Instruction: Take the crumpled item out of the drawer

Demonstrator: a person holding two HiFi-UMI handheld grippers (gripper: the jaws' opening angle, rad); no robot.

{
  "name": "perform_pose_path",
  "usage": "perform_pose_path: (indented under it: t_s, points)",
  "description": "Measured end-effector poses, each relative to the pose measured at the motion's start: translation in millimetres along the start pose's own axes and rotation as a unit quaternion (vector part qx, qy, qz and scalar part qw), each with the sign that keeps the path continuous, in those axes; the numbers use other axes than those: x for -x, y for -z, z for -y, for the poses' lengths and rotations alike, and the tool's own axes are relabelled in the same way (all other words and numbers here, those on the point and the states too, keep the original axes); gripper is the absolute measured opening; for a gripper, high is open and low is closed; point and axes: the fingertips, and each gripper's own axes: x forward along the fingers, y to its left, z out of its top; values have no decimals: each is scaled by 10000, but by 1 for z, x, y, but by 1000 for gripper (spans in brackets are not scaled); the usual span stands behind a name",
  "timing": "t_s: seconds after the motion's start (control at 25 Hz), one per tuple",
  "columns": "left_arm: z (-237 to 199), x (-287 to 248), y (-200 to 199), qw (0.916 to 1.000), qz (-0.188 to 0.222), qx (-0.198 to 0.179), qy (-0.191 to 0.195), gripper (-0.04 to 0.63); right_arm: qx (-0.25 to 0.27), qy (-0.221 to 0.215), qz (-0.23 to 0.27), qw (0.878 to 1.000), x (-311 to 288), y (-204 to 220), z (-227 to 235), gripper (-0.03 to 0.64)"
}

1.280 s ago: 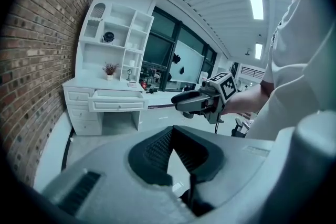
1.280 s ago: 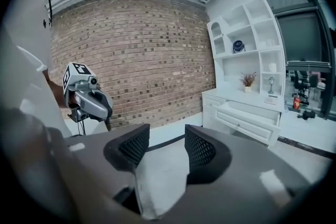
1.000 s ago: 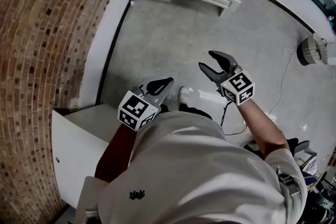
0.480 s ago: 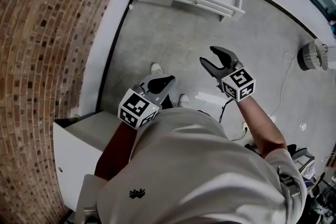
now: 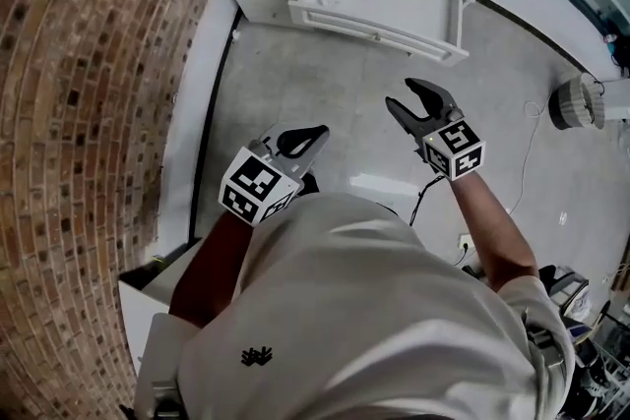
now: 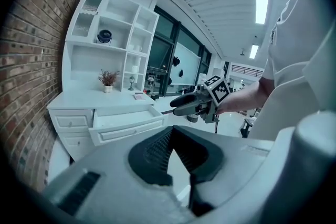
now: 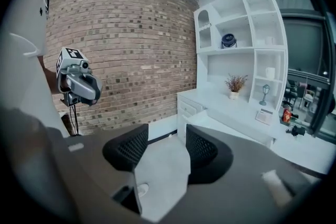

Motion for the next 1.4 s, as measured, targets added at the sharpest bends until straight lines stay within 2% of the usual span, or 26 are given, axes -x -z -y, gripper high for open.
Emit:
perform_pose_path:
  t_s: [0.4, 0.72, 0.92, 1.16, 1.4]
  points:
    - [-97, 25, 1, 9998, -3, 129, 178, 6, 154, 354, -371, 9986, -91, -26, 34, 239]
    - [-149, 19, -13, 9995, 89, 308, -2, 6, 463, 178, -553, 9972, -159, -43, 77, 238]
    - [-191, 0, -29, 9983, 75, 478, -332, 6, 797, -125, -748, 9939, -209, -46, 121, 235]
    - [-241, -33, -69, 9951, 143, 643, -738, 6, 953, -568, -1114, 9876, -274, -35, 183, 232]
    - [-279, -69, -97, 9906, 92, 868, -1053, 6, 1273, -966, -1581, 9744, -328, -7, 225, 232]
